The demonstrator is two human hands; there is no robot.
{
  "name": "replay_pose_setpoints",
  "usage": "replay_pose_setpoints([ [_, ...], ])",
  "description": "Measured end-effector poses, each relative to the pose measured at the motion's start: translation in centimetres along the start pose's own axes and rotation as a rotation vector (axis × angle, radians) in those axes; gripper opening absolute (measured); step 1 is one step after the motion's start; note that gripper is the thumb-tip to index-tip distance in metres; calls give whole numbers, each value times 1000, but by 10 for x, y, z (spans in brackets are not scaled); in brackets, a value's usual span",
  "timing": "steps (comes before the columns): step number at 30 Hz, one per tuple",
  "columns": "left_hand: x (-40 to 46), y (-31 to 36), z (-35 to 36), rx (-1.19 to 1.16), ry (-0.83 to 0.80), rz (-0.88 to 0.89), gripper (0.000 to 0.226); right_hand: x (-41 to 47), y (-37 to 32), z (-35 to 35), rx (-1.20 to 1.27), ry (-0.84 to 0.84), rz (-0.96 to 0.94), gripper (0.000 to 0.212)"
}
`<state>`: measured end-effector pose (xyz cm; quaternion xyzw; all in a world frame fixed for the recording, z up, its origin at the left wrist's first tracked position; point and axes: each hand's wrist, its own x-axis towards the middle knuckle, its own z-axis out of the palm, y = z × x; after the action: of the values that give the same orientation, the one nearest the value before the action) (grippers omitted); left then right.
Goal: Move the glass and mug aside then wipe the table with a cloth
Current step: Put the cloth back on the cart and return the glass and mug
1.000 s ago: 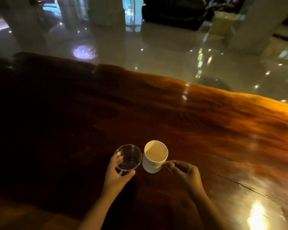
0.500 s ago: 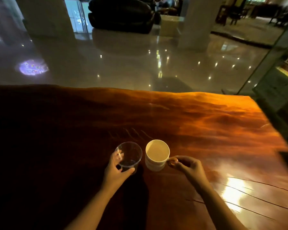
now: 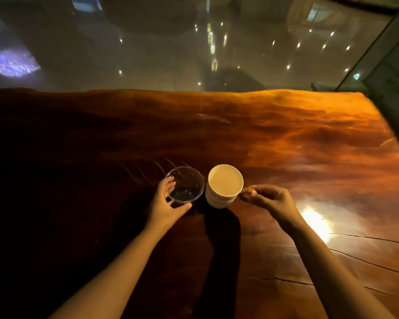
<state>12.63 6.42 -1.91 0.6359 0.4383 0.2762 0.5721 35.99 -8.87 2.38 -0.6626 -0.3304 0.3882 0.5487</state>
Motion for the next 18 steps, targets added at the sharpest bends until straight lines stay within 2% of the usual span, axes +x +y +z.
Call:
replay_pose_setpoints([
  [13, 1, -13, 6, -2, -16, -20, 85, 6, 11, -5, 48, -80, 60, 18],
  [18, -5, -12, 8, 4, -25, -70, 94, 3, 10, -3, 82, -41, 96, 23],
])
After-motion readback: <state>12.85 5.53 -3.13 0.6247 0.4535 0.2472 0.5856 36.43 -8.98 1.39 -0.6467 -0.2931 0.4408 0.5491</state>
